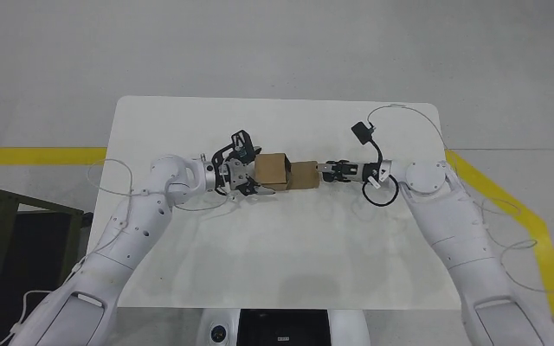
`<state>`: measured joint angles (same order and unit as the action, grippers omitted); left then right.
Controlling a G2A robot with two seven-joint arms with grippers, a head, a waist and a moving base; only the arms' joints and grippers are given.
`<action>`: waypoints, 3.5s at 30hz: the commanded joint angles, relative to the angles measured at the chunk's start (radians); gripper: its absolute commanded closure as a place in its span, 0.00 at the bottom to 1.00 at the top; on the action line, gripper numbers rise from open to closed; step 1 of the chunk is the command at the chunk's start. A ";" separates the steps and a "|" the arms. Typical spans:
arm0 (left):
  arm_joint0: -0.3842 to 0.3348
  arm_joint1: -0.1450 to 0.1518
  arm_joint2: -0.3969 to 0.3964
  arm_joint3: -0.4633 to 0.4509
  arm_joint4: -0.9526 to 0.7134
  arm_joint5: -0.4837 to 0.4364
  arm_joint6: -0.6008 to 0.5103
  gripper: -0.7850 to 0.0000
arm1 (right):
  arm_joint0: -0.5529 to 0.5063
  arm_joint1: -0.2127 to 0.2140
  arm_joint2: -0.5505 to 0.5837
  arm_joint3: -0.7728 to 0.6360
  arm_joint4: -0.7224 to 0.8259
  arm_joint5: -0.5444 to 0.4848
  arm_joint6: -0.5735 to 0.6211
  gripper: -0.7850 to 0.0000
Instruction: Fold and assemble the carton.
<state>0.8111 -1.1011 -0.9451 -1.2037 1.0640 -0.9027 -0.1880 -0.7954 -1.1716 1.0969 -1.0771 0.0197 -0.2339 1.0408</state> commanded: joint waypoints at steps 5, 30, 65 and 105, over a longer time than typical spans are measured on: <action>-0.003 -0.002 0.000 0.002 -0.003 0.001 -0.002 0.00 | 0.017 -0.010 -0.038 0.021 -0.013 0.011 -0.013 0.63; -0.011 -0.009 0.012 0.007 -0.006 -0.014 -0.034 0.00 | 0.001 -0.029 -0.080 -0.070 0.112 -0.011 0.026 0.64; -0.014 -0.014 0.017 -0.002 -0.026 -0.023 -0.075 0.00 | -0.024 -0.047 -0.121 -0.067 0.183 -0.004 -0.030 0.79; 0.008 -0.013 0.016 -0.029 -0.040 -0.020 -0.098 0.00 | -0.006 -0.045 -0.136 -0.113 0.074 -0.002 -0.054 0.77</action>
<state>0.8188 -1.1144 -0.9293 -1.2327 1.0237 -0.9229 -0.2855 -0.7998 -1.2160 0.9596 -1.1922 0.0816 -0.2361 0.9885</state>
